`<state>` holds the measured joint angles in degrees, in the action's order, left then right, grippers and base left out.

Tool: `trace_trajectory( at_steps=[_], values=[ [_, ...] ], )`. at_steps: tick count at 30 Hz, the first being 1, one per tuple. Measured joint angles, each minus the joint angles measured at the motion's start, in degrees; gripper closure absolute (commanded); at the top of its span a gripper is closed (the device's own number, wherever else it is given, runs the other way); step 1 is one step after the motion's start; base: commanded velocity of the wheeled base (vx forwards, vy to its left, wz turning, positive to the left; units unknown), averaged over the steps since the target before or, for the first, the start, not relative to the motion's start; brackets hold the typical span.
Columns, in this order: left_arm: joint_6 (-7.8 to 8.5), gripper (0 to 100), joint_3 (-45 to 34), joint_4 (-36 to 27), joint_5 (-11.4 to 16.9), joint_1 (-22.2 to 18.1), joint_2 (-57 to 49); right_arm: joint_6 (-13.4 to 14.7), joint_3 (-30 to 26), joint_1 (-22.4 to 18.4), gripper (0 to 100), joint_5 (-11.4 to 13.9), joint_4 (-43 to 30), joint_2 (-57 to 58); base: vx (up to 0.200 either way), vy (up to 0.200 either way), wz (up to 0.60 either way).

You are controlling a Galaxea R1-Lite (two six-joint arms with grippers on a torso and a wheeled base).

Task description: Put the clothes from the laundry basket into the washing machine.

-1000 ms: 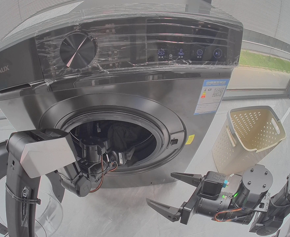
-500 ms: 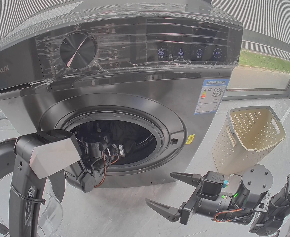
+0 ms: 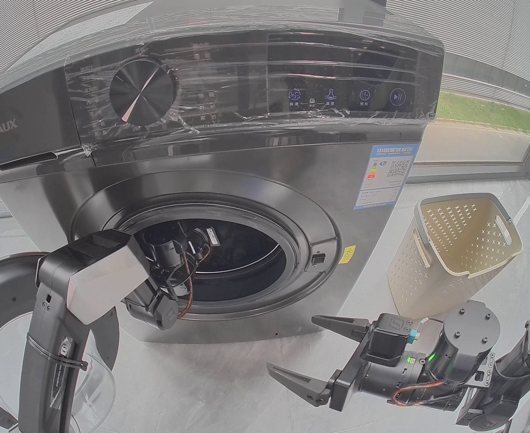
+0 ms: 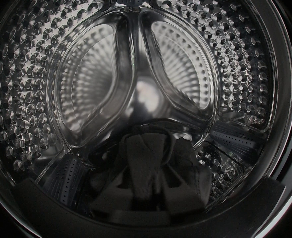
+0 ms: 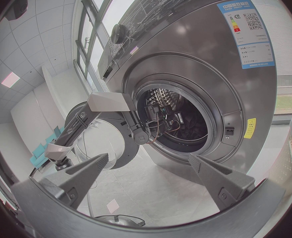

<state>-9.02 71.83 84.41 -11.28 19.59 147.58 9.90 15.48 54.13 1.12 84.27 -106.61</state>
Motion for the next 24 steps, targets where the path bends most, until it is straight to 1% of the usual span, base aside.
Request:
trace_trajectory(
  at_steps=[6, 10, 13, 19, 23, 24],
  values=[
    [-0.63, 0, -0.66, 0.60, -0.05, 0.11, 0.02, -0.02, -0.09, -0.09, 0, 0.00, 0.00, 0.07, 0.000, 0.000, 0.00],
    [-0.83, 0, -5.40, 1.04, -0.05, 0.94, -1.71, -0.02, -0.07, -0.13, 0, 0.00, 0.00, 0.13, 0.000, 0.000, 0.00],
    [-0.91, 0, -11.96, 2.00, 0.06, 2.16, -4.00, -0.02, -0.18, -0.30, 0, 0.02, 0.00, 0.29, 0.000, 0.000, 0.00],
    [-1.02, 0, -28.09, 3.43, 0.77, 5.77, -10.97, -0.02, -0.96, -0.63, 0, 0.00, -0.02, 1.04, 0.000, 0.000, 0.00],
    [-1.02, 0, -39.53, 3.86, 1.45, 9.48, -17.40, -0.07, -1.88, -0.99, 0, 0.00, -0.05, 1.76, 0.000, 0.000, 0.00],
    [-1.02, 0, -43.39, 4.02, 1.65, 10.92, -19.80, -0.16, -2.26, -1.15, 0, -0.01, -0.06, 2.06, 0.000, 0.000, 0.00]
  ],
)
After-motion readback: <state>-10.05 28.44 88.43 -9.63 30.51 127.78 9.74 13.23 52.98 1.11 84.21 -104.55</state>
